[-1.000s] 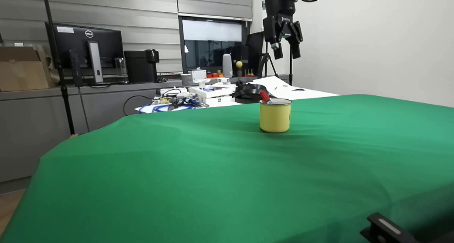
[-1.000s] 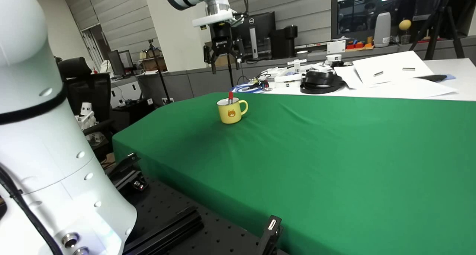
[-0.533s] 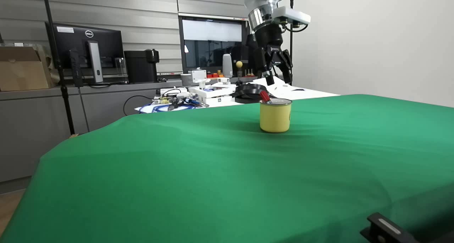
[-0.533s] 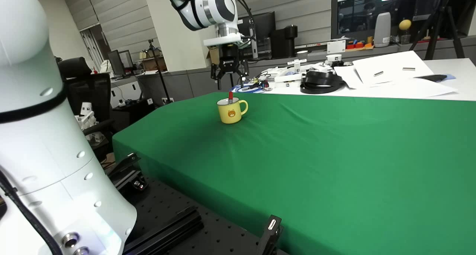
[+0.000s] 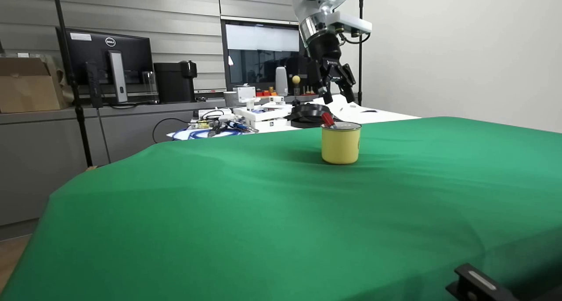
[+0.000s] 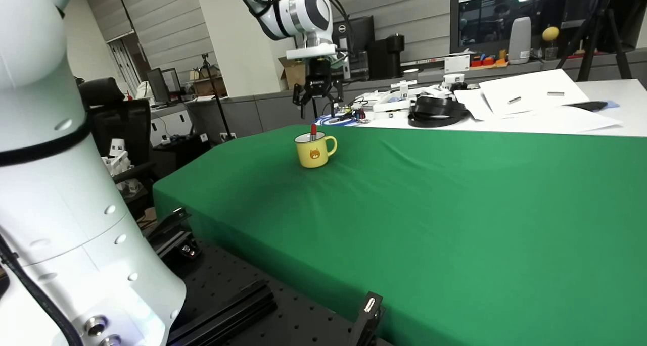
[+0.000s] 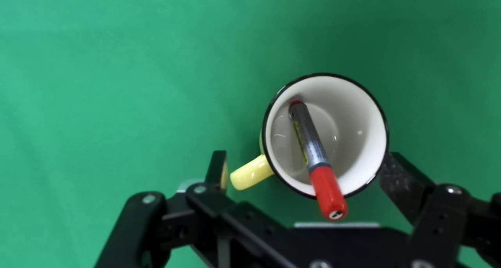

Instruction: Pick up the pen from the yellow cup and put it on the table.

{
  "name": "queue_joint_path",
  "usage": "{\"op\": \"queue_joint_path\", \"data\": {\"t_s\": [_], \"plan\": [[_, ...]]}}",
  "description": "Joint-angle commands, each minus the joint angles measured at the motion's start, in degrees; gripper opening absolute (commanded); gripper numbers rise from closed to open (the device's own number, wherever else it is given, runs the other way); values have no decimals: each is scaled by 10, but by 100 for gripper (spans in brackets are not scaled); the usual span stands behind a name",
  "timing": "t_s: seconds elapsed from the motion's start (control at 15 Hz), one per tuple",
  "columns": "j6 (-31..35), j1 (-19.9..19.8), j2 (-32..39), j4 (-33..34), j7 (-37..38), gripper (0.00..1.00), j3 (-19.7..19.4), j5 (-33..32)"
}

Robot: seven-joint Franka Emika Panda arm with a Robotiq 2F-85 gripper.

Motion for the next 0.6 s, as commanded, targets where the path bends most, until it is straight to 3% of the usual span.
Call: {"op": "queue_joint_path", "data": {"t_s": [0.0,0.27,0.53], "plan": [[-62,7,44,76,1,100,5,11],[-118,27,80,126,6,100,1,-6],[-120,43,103,153,3,100,0,-24]]}}
